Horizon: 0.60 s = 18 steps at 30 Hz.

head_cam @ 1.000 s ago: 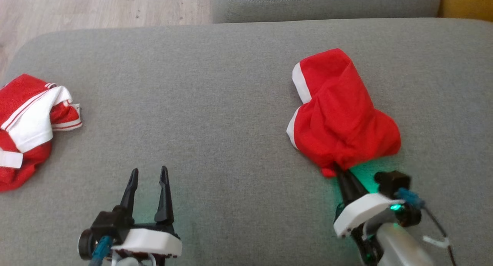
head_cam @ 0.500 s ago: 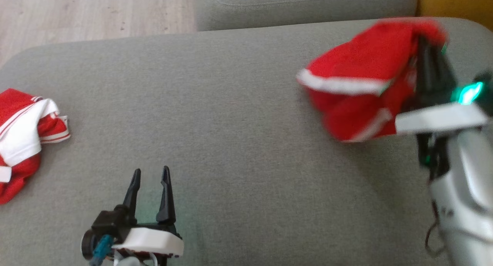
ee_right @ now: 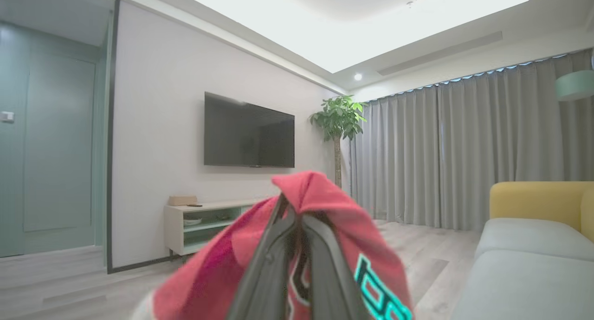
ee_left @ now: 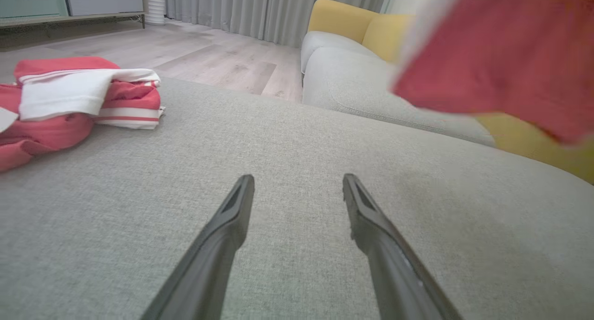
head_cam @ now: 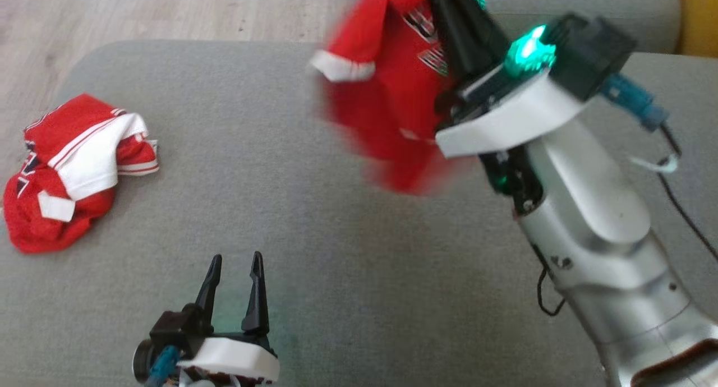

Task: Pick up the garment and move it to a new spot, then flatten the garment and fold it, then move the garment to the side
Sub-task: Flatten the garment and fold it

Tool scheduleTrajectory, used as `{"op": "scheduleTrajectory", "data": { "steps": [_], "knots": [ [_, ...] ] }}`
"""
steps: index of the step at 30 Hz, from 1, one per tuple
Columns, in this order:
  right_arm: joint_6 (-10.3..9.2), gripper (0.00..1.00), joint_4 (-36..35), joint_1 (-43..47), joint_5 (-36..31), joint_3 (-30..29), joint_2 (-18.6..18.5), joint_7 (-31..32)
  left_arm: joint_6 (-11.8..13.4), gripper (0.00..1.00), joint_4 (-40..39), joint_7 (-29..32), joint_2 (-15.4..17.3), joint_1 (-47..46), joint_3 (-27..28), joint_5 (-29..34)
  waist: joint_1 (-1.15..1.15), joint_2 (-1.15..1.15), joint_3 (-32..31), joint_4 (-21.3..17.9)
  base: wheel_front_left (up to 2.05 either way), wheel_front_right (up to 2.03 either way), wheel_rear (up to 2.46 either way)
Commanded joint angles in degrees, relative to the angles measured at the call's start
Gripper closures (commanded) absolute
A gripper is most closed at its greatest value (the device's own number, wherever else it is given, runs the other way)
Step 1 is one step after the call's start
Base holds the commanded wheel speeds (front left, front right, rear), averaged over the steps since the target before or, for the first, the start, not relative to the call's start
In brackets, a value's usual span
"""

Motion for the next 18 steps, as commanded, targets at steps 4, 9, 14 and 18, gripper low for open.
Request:
{"op": "scheduleTrajectory", "data": {
  "steps": [4, 9, 14, 18],
  "knots": [
    [0.2, 1.0, 2.0, 1.58, -0.43, -3.34, -0.51, 0.82, 0.35, 0.0, -1.95, -0.46, 0.05, -1.19, 2.28, -0.48, 0.0, 0.0, 1.43, 0.42, 0.0, 0.0, 0.0],
    [0.2, 0.69, 9.81, 9.06, -2.5, -8.26, -5.17, 2.63, 0.11, 0.0, -2.23, -0.46, 0.05, -2.03, 2.03, -0.47, 0.0, 0.0, 3.17, -0.06, 0.0, 0.0, 0.0],
    [0.2, 0.0, 21.56, 14.78, -6.68, -15.02, -9.0, 2.2, -0.21, 0.0, -1.54, -0.46, 0.05, -3.15, 1.43, -0.24, 0.0, 0.0, 4.52, -1.07, 0.0, 0.0, 0.0],
    [0.2, 0.0, 26.39, 16.0, -11.21, -19.89, -9.01, -0.75, -0.23, 0.0, -1.32, -0.46, 0.05, -3.57, 1.16, -0.14, 0.0, 0.0, 4.77, -1.89, 0.0, 0.0, 0.0]
  ]
}}
